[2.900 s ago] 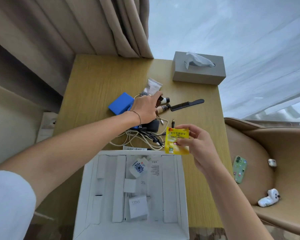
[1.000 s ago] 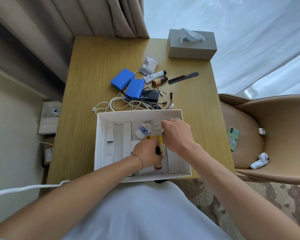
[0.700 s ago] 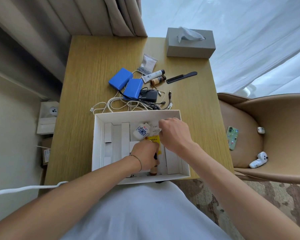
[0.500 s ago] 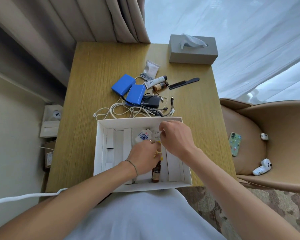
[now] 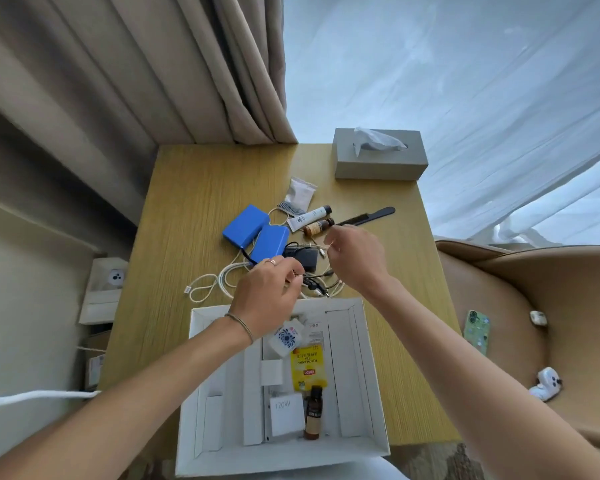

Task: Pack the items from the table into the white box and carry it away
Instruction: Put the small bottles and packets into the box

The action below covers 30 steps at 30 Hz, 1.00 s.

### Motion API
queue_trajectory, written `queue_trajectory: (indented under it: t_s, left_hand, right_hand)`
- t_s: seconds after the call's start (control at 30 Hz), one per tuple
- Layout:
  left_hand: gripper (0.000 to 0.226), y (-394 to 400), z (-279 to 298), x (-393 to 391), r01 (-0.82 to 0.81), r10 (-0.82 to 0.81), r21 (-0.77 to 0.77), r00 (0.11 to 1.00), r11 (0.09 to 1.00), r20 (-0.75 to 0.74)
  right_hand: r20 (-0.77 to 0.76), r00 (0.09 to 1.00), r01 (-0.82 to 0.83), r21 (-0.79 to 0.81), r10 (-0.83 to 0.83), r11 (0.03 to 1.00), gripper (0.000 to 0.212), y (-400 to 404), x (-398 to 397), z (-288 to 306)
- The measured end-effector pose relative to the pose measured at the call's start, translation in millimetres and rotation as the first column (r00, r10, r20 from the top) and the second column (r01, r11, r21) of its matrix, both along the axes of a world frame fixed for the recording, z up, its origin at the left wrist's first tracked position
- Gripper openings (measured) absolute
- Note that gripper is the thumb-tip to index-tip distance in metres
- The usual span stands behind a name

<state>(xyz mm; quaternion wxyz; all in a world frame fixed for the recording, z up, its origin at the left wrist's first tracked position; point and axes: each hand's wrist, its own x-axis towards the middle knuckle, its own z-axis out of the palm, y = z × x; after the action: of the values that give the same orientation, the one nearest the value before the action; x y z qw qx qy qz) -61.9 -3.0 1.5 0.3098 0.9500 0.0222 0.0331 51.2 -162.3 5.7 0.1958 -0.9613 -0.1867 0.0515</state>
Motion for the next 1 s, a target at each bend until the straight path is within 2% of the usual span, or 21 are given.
queue_trajectory:
  t_s: [0.2, 0.33, 0.53, 0.7, 0.8, 0.9, 0.93, 1.0]
  left_hand:
    - [0.014, 9, -9, 42, -0.019, 0.021, 0.025, 0.998, 0.999, -0.059]
    - [0.013, 16, -21, 55, -0.035, 0.036, 0.014, 0.993, 0.999, -0.111]
    - [0.015, 26, -34, 72, -0.044, 0.050, 0.037, 0.985, 0.998, -0.165]
    - [0.013, 31, -41, 92, -0.044, 0.053, 0.050, 0.980, 0.998, -0.193]
    - [0.014, 32, -48, 108, -0.060, 0.072, 0.062, 0.974, 0.996, -0.217]
    - [0.015, 32, -56, 125, -0.076, 0.094, 0.084, 0.968, 0.994, -0.231]
    - [0.016, 32, -59, 132, -0.074, 0.094, 0.093, 0.968, 0.993, -0.232]
    - [0.017, 31, -66, 145, -0.062, 0.088, 0.113, 0.968, 0.992, -0.236]
  right_hand:
    - [-0.015, 0.999, -0.045, -0.114, 0.044, 0.992, 0.020, 20, 52, -35]
    - [-0.045, 0.994, -0.108, -0.172, 0.102, 0.979, 0.026, 29, 73, -60]
    - [-0.040, 0.968, -0.247, -0.346, 0.249, 0.905, 0.035, 41, 90, -85]
    - [0.004, 0.963, -0.246, -0.398, 0.270, 0.884, 0.032, 44, 96, -104]
    - [-0.005, 0.973, -0.218, -0.322, 0.229, 0.921, 0.027, 40, 96, -109]
    - [-0.058, 0.998, -0.042, -0.109, 0.035, 0.993, 0.018, 34, 94, -102]
    - [-0.107, 0.993, 0.054, -0.020, -0.056, 0.998, 0.015, 31, 92, -96]
    - [-0.316, 0.929, 0.261, 0.189, -0.193, 0.947, 0.014, 24, 89, -83]
